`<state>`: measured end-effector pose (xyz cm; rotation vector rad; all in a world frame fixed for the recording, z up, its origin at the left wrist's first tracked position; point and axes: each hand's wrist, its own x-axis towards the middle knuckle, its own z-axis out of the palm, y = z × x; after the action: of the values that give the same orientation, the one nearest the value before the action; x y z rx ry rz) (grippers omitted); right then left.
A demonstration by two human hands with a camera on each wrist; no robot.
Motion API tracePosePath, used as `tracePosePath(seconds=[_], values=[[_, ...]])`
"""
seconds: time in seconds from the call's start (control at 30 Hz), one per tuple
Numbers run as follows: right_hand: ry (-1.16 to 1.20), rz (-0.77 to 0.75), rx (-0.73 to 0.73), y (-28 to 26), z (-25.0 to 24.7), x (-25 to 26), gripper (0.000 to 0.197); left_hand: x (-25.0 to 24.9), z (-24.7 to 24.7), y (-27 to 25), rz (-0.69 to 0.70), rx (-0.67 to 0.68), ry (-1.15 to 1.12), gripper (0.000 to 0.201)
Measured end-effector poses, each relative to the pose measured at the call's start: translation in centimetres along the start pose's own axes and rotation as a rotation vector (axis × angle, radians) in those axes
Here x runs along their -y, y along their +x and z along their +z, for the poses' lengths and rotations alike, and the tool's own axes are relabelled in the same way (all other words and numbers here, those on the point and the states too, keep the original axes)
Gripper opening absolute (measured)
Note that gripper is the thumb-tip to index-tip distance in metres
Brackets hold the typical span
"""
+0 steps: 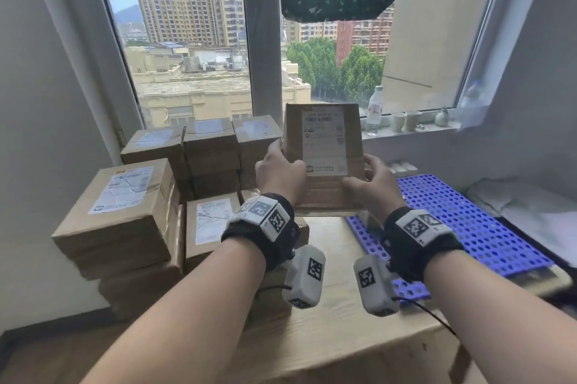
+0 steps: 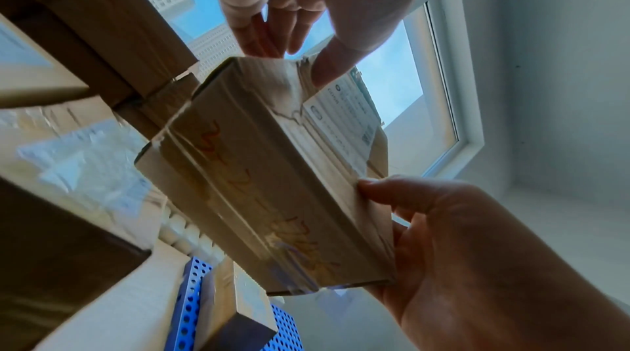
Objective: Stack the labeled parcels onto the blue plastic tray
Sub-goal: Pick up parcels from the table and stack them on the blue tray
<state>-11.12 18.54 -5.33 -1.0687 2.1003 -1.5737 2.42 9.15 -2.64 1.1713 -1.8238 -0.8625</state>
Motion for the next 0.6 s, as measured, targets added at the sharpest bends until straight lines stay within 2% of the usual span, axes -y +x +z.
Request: tracePosePath(seconds=[0.33, 0.6], values=[[-0.017, 0.046, -0.092, 1.8, -8.3, -7.2, 0.057, -3.0, 10.8, -1.9, 0.066, 0.114, -0.005, 0.060], [-0.040, 0.082, -0.062, 6.3, -17.8, -15.3, 0.058, -6.3, 23.7, -2.7, -0.006, 0.186, -0.073, 0.055]])
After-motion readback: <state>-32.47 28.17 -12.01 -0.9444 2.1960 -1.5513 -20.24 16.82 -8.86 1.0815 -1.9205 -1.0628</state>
